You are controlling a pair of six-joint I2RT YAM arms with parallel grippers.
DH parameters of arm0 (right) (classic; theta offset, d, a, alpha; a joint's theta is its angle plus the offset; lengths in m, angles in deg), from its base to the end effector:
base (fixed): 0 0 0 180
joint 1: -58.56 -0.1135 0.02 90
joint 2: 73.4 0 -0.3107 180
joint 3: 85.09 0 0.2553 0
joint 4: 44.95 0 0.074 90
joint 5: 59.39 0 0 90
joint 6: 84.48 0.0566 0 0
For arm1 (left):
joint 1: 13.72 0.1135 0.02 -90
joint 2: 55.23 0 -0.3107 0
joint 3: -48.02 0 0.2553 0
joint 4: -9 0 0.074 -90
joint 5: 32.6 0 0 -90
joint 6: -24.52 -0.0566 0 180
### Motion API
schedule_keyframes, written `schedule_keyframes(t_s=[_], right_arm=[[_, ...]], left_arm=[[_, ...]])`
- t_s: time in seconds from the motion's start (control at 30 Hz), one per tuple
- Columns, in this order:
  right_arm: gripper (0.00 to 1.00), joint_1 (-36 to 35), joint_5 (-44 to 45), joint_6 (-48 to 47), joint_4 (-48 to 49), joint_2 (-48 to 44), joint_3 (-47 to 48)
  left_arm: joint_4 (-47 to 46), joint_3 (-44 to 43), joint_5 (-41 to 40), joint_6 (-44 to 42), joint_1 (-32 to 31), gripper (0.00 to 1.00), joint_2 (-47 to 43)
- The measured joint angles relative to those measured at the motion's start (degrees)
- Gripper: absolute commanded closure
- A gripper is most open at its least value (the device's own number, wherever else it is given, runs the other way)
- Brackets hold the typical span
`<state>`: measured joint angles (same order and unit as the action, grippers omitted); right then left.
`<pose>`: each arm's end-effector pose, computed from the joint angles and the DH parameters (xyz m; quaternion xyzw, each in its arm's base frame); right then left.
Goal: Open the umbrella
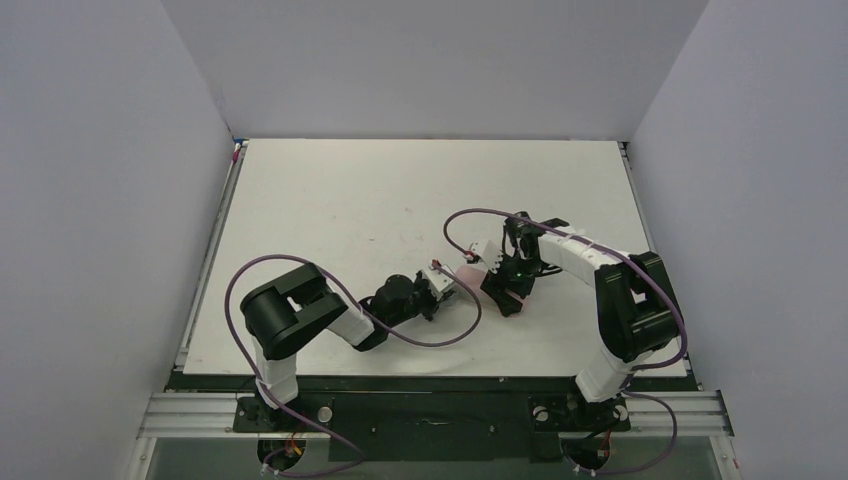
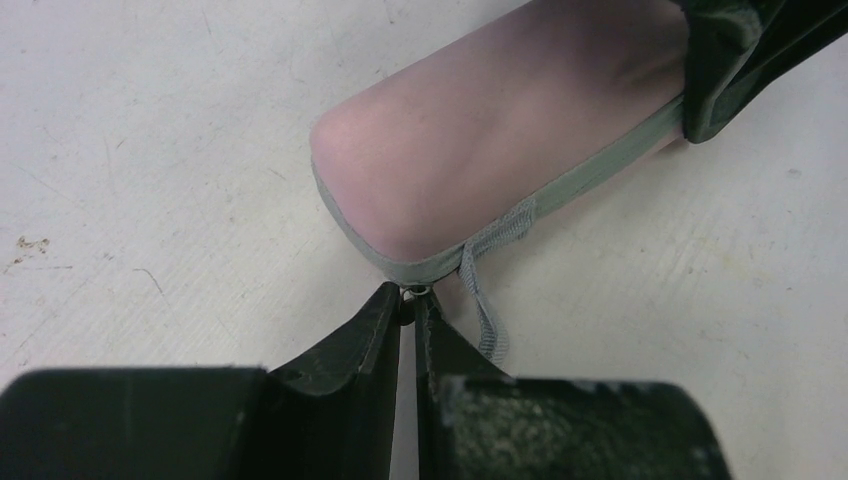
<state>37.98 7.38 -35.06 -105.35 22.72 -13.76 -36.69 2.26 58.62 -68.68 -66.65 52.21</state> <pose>0.2688 0.1248 0.1898 -0.5052 0.8382 0.1910 0.0754 0.2159 -0.2878 0.1492 0.3813 0.7016 -0.2608 0.5425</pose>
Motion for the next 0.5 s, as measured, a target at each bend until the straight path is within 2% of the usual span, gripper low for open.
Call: schedule_keyframes(t_s=[0.5], right_arm=[[1.00,-0.1,-0.6,-5.5,-0.7,-0.1,-0.2]], left_arm=[[-1.0,1.8,3.6,-1.9,2.5,1.00,-0.9]])
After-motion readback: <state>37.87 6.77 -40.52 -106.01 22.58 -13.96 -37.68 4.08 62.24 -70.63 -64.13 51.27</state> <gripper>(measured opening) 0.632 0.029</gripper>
